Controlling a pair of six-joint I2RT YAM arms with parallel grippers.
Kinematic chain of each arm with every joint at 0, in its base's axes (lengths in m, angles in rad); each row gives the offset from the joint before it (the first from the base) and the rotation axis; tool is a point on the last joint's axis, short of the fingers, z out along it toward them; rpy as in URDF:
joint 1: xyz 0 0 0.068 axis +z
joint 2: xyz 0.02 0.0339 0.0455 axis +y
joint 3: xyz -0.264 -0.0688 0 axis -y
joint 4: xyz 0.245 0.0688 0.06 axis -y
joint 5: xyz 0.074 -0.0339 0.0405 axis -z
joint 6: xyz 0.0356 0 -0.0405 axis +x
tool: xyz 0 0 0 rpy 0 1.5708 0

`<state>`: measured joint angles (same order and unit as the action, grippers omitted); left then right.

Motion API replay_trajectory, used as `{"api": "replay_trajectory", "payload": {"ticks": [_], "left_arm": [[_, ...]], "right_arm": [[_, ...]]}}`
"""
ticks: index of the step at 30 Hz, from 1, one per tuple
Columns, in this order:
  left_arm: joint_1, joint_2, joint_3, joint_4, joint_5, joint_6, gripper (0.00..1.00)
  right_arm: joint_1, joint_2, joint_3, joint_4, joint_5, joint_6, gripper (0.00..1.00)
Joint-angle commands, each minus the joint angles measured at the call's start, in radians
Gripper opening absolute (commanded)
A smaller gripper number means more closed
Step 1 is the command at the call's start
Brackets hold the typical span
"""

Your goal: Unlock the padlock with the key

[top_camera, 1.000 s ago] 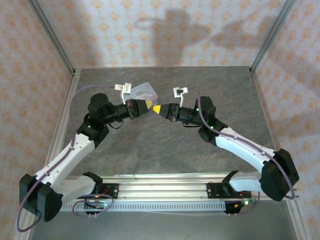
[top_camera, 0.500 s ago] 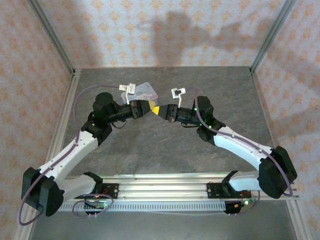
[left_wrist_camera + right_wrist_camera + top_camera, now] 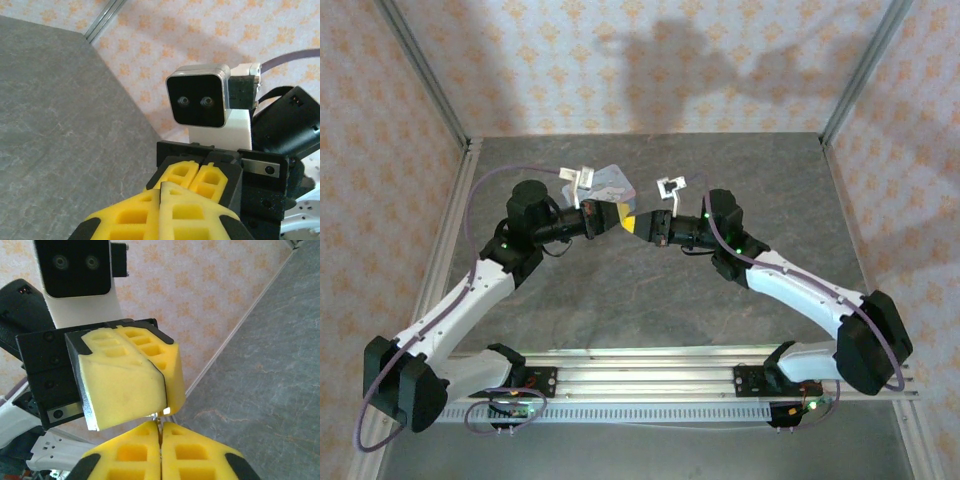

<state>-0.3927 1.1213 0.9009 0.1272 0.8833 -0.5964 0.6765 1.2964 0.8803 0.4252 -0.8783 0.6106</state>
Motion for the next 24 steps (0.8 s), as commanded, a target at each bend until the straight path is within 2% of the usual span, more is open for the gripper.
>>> {"api": "replay_trajectory", "payload": {"ticks": [1,4,6,11,16,24], "left_arm": [[-0.006,-0.017,0.097,-0.178,0.056,0.174,0.00],[-0.005,0.002,0.162,-0.313,0.080,0.276,0.00],[-0.005,0.016,0.196,-0.371,0.101,0.321,0.00],[-0.004,0.053,0.264,-0.441,0.163,0.367,0.00],[-0.005,0.081,0.305,-0.463,0.212,0.375,0.00],[-0.006,0.086,0.327,-0.477,0.255,0.373,0.00]], "right_arm": [[0.006,-0.056,0.052,-0.117,0.023,-0.101,0.34],[-0.002,-0.107,0.064,-0.221,0.038,-0.161,0.47],[-0.013,-0.143,0.065,-0.266,0.035,-0.179,0.50],[-0.018,-0.196,0.043,-0.268,-0.005,-0.171,0.49],[-0.015,-0.179,0.031,-0.171,-0.070,-0.104,0.48],[0.005,-0.141,0.032,-0.127,-0.086,-0.097,0.43]]}}
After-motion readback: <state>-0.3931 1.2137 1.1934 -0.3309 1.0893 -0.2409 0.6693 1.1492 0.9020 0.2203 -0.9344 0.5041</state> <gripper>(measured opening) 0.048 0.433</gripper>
